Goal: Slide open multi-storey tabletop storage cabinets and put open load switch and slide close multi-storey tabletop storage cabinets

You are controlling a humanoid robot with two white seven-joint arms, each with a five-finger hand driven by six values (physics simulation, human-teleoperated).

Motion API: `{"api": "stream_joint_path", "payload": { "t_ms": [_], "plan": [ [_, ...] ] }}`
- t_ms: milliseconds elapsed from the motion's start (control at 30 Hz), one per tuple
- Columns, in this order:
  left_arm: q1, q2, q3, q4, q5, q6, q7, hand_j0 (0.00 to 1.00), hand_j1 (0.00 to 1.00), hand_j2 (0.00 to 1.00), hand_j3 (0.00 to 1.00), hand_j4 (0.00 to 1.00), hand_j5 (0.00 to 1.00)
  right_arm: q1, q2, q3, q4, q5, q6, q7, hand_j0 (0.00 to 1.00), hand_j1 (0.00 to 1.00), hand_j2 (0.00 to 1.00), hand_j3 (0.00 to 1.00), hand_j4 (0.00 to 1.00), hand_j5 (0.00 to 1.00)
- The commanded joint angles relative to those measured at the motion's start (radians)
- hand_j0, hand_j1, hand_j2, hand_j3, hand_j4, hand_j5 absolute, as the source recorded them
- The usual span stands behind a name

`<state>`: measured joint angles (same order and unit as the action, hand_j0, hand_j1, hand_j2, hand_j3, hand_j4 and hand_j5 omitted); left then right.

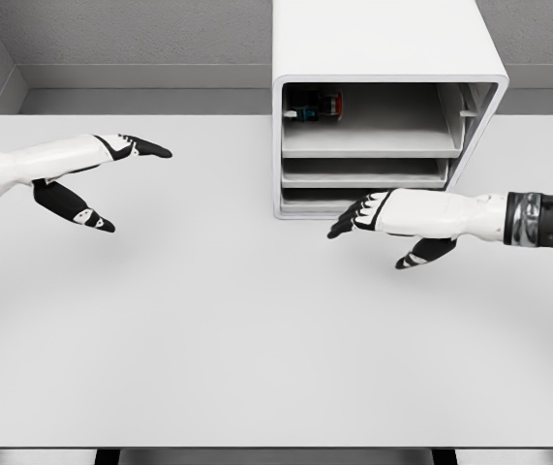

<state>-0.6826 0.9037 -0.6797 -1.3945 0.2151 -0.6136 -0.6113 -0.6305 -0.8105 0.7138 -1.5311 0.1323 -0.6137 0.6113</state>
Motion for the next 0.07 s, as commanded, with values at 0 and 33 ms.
{"api": "stream_joint_path", "payload": {
  "t_ms": [0,33],
  "plan": [
    [0.0,0.001,-0.003,0.0,0.007,0.003,0.0,1.0,1.0,1.0,1.0,1.0,1.0,0.0,-0.001,0.0,0.002,-0.007,0.003,0.0,1.0,1.0,1.0,1.0,1.0,1.0],
    [0.0,0.0,-0.006,0.0,0.007,0.003,0.0,1.0,1.0,1.0,1.0,1.0,1.0,0.002,-0.001,0.001,0.003,-0.007,0.003,0.0,1.0,1.0,1.0,1.0,1.0,1.0]
  ]
}}
